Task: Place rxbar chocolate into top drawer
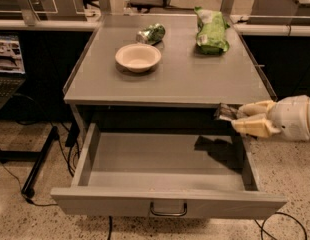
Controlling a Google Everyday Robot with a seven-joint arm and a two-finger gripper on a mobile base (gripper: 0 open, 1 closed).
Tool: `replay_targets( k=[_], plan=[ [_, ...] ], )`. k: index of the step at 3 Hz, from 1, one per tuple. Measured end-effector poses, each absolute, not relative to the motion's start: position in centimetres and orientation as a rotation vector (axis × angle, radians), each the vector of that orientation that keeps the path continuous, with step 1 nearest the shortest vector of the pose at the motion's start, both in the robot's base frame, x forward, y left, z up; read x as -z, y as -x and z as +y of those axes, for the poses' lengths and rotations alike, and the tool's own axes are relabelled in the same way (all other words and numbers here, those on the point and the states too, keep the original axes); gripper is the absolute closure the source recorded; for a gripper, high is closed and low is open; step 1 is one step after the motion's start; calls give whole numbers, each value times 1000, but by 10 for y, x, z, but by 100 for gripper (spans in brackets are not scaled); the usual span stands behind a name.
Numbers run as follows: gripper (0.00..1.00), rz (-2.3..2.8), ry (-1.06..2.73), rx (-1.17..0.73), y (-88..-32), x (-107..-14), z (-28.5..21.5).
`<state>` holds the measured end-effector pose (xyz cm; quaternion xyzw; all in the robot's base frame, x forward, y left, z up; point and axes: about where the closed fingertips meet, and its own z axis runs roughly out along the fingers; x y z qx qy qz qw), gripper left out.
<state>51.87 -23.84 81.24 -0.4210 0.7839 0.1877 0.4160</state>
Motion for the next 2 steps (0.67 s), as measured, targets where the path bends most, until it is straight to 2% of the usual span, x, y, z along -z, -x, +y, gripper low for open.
replay_targets(
  k=[1,2],
  plan=[
    [100,2000,957,-506,-451,-793,-234],
    [100,2013,916,-519,-424,-783,-232]
  ],
)
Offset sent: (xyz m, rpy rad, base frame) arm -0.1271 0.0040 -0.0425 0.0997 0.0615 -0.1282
